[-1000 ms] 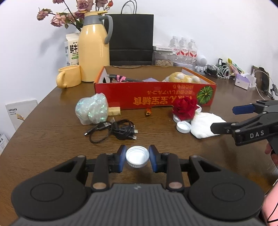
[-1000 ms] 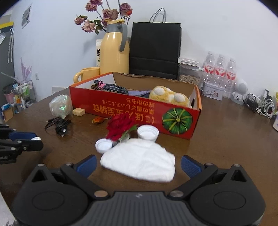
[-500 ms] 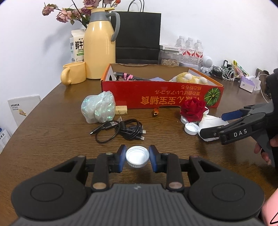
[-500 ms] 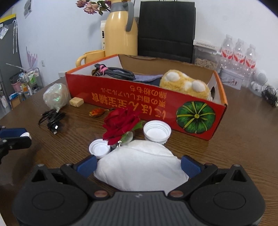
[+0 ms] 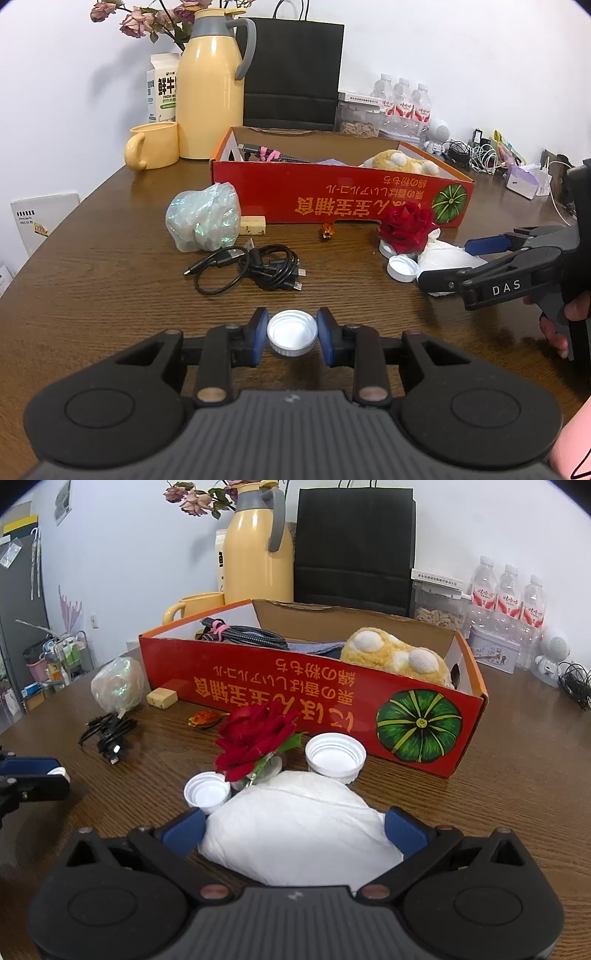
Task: Organize objects
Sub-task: 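Grasp the white tissue with the right gripper and lift it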
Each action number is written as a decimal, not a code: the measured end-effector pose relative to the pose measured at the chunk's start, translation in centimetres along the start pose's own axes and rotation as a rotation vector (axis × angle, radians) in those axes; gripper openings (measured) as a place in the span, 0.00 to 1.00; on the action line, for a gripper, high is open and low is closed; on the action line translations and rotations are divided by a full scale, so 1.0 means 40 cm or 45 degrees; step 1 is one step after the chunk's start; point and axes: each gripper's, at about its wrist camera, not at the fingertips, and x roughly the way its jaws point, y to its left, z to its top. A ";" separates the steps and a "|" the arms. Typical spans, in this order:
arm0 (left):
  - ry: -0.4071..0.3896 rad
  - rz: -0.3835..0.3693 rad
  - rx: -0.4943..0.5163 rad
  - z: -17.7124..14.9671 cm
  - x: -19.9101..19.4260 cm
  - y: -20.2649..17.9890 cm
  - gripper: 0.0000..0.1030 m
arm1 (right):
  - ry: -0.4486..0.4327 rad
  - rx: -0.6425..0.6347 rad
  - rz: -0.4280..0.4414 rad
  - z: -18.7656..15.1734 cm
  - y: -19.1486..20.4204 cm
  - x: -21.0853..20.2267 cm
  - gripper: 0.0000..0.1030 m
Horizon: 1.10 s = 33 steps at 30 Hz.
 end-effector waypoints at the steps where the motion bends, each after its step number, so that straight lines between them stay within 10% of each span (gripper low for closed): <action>1: -0.001 -0.001 -0.002 -0.001 -0.001 0.001 0.29 | -0.001 0.001 0.000 0.000 0.000 -0.001 1.00; 21: -0.081 -0.022 0.014 0.039 -0.027 -0.009 0.29 | -0.104 0.048 -0.065 -0.038 0.022 -0.080 0.72; 33: -0.154 -0.057 0.047 0.103 -0.026 -0.040 0.29 | -0.207 0.023 -0.073 0.001 0.019 -0.140 0.72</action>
